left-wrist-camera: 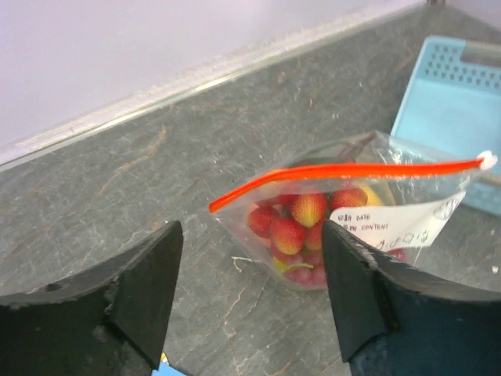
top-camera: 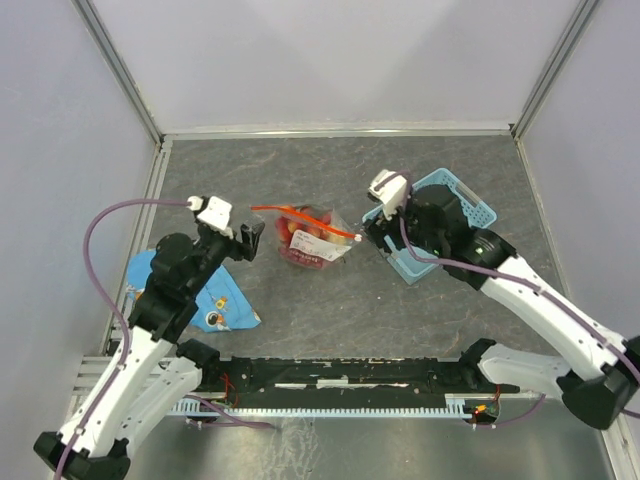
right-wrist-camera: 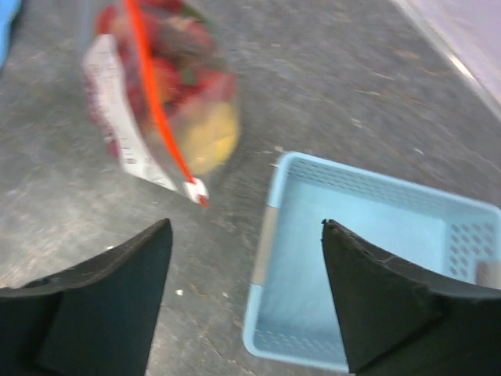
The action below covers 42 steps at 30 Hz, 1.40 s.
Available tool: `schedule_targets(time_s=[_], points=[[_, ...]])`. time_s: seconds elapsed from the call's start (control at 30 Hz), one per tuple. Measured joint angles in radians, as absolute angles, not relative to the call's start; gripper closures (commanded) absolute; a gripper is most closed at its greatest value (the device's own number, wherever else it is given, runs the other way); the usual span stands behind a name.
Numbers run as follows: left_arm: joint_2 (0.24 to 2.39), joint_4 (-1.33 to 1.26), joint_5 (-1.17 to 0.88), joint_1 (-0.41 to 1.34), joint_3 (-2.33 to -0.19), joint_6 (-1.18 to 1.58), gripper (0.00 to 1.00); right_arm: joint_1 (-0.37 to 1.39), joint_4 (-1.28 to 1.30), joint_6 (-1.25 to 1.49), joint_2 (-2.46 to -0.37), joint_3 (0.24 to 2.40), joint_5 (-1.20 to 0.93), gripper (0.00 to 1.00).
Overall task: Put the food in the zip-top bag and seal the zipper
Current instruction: Reset both arms
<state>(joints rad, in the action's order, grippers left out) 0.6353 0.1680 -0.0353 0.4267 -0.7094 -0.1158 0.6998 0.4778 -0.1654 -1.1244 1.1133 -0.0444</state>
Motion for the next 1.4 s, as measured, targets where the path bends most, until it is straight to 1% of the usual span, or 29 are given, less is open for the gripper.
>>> schedule_targets(time_s=[0.07, 0.1, 0.27, 0.4, 0.47, 0.63, 0.73, 0.9, 1.4], points=[[0.584, 0.161, 0.003, 0.427, -0.695, -0.084, 0.1, 0.699, 0.474, -0.158, -1.066, 1.078, 0.052, 0.04], [0.555, 0.161, 0.027, 0.427, -0.688, -0.062, 0.09, 0.697, 0.475, -0.152, -1.035, 1.058, 0.105, 0.0], [0.424, 0.158, 0.152, 0.427, -0.678, 0.042, 0.06, 0.685, 0.469, -0.1, -0.897, 0.953, 0.382, 0.01], [0.336, 0.158, 0.231, 0.427, -0.678, 0.105, 0.03, 0.683, 0.457, -0.038, -0.762, 0.849, 0.556, 0.01], [0.293, 0.161, 0.263, 0.427, -0.677, 0.124, 0.0, 0.682, 0.447, -0.007, -0.674, 0.789, 0.631, 0.01], [0.168, 0.153, 0.328, 0.427, -0.63, 0.145, 0.0, 0.678, 0.398, 0.068, -0.471, 0.654, 0.777, 0.01], [0.105, 0.153, 0.348, 0.427, -0.588, 0.145, 0.0, 0.678, 0.372, 0.102, -0.403, 0.608, 0.828, 0.01], [0.037, 0.143, 0.358, 0.427, -0.559, 0.145, 0.0, 0.678, 0.344, 0.134, -0.351, 0.57, 0.864, 0.01], [0.016, 0.103, 0.308, 0.416, -0.548, 0.144, 0.0, 0.679, 0.308, 0.157, -0.338, 0.562, 0.858, 0.01]])
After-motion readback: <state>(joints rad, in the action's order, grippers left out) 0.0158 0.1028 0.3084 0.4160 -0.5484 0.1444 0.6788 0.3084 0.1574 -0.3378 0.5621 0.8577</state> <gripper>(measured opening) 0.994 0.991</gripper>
